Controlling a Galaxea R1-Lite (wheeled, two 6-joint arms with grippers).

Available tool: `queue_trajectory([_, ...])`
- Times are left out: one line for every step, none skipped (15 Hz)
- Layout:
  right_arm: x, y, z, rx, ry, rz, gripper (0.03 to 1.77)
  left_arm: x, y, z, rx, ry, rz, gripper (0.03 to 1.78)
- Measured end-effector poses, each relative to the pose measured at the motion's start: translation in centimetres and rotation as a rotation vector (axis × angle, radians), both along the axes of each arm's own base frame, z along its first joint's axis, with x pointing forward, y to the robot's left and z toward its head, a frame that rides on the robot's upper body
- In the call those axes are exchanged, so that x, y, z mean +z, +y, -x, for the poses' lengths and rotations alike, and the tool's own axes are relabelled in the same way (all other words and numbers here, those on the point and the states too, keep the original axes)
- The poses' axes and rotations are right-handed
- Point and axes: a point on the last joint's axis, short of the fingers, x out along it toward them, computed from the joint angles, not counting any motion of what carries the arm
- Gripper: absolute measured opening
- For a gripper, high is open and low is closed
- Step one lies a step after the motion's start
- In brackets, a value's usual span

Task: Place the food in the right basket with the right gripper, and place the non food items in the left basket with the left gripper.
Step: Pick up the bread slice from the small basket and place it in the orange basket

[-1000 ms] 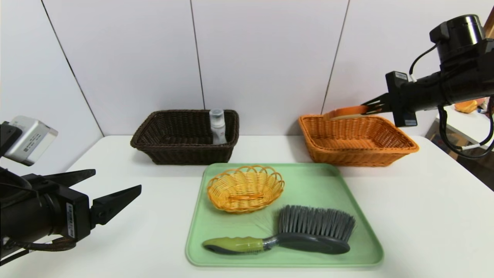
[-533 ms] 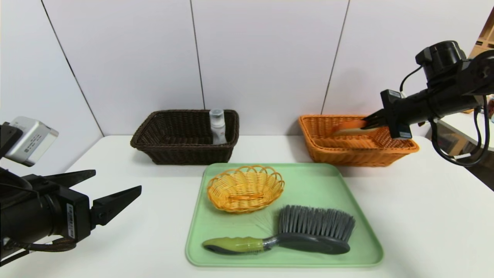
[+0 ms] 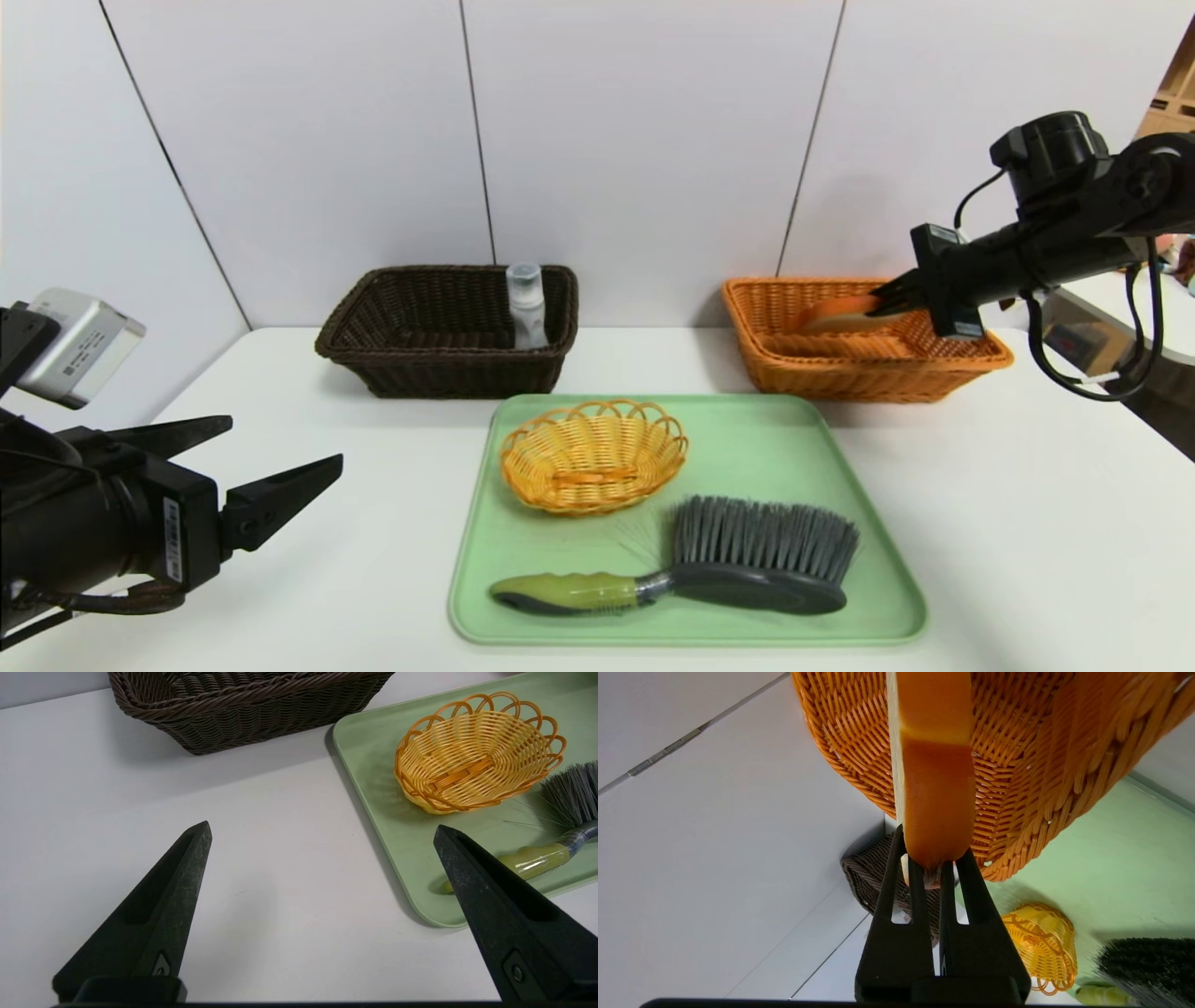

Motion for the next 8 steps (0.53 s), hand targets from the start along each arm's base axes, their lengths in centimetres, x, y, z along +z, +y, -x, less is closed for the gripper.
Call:
queue_trajectory([-0.06,0.00,-0.10,0.000,0.001,0.000,0.11,-0.02,0.00,0.00,0.000,0.000,0.000,1.69])
queue_trajectory([-0.11,-0.01,-0.18,0.000,0.000,0.000,0.22,-0.02,0.00,0.00,0.000,0.000,0.000,1.69])
queue_trajectory([-0.12,-0.01,-0.27,0.000,-0.003,0.000,0.40,-0.02,0.00,0.00,0.000,0.000,-0.001,1.69])
queue_trajectory([-0.15,-0.01,-0.31,0.000,-0.003,-0.001,0.56,-0.03,0.00,0.01,-0.001,0.000,-0.002,1.69])
queue_trajectory([-0.18,-0.01,-0.34,0.001,-0.003,0.000,0.70,-0.03,0.00,0.01,0.000,0.000,-0.002,1.69])
queue_trajectory([-0.21,-0.01,-0.36,0.000,-0.003,0.000,0.83,-0.02,0.00,0.00,0.000,0.000,-0.002,1.69])
queue_trajectory([-0.24,-0.01,-0.38,0.001,-0.002,0.001,0.93,0.00,-0.01,-0.01,0.000,0.000,-0.002,1.69])
queue_trajectory([-0.26,-0.01,-0.40,0.001,-0.001,0.001,1.02,0.01,-0.01,-0.01,-0.001,-0.001,-0.001,1.69])
